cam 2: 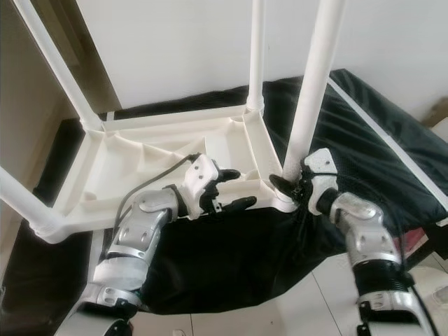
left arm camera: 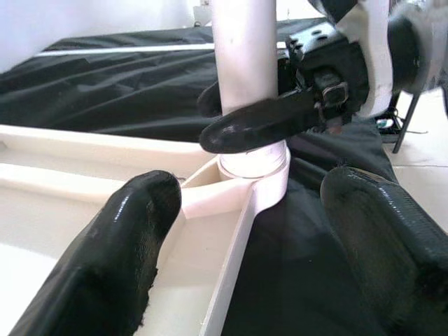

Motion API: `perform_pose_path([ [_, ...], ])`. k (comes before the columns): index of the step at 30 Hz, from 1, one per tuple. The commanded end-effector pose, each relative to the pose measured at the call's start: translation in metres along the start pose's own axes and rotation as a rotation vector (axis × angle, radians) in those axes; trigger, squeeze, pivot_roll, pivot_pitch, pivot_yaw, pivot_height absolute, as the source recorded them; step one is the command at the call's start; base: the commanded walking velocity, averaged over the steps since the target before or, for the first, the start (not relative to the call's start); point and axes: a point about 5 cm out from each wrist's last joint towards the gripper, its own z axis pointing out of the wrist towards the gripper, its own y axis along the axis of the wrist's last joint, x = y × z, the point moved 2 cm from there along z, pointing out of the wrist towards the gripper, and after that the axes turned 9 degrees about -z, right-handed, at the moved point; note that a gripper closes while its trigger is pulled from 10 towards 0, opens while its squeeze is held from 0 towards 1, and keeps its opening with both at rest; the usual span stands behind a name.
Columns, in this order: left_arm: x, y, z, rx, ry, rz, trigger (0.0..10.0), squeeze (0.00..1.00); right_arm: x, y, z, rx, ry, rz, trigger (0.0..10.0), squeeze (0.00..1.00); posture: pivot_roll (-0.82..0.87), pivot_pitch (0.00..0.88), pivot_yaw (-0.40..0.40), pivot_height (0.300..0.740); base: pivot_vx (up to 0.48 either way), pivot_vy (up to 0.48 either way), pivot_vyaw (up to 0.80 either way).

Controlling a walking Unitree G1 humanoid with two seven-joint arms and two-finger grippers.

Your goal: Building children table

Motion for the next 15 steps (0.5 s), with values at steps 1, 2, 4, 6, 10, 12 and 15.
perform_pose_path([
  [1,0.013,-0.003,-0.002,-0.014,0.205,-0.010,10.0,0.00,0.013,-0.022,-0.004,0.105,-0.054,0.037,0.0,0.00,-0.11,0.000,0.080,0.740,0.000,0.000,0.00],
  [2,0.013,-0.003,-0.002,-0.014,0.205,-0.010,10.0,0.00,0.013,-0.022,-0.004,0.105,-0.054,0.037,0.0,0.00,-0.11,0.000,0.080,0.740,0.000,0.000,0.00],
  [4,0.012,-0.003,-0.002,-0.013,0.202,-0.012,10.0,0.00,0.020,-0.022,-0.003,0.112,-0.092,0.052,0.0,0.00,-0.11,0.000,0.081,0.740,0.000,0.000,0.00],
  [6,0.011,-0.004,-0.002,-0.009,0.196,-0.013,10.0,0.00,0.035,-0.024,-0.003,0.139,-0.175,0.077,0.0,0.00,-0.11,0.000,0.082,0.740,0.000,0.000,0.00],
  [10,0.009,-0.005,-0.002,-0.007,0.192,-0.013,10.0,0.00,0.048,-0.021,-0.004,0.152,-0.243,0.129,0.0,0.00,-0.11,0.000,0.084,0.740,0.000,0.000,0.00],
  [12,0.009,-0.005,-0.002,-0.006,0.190,-0.013,10.0,0.00,0.052,-0.021,-0.004,0.160,-0.268,0.150,0.0,0.00,-0.11,0.000,0.083,0.740,0.000,0.000,0.00],
  [15,0.009,-0.004,-0.002,-0.006,0.189,-0.013,10.0,0.00,0.062,-0.019,-0.003,0.184,-0.332,0.173,0.0,0.00,-0.11,0.000,0.083,0.740,0.000,0.000,0.00],
])
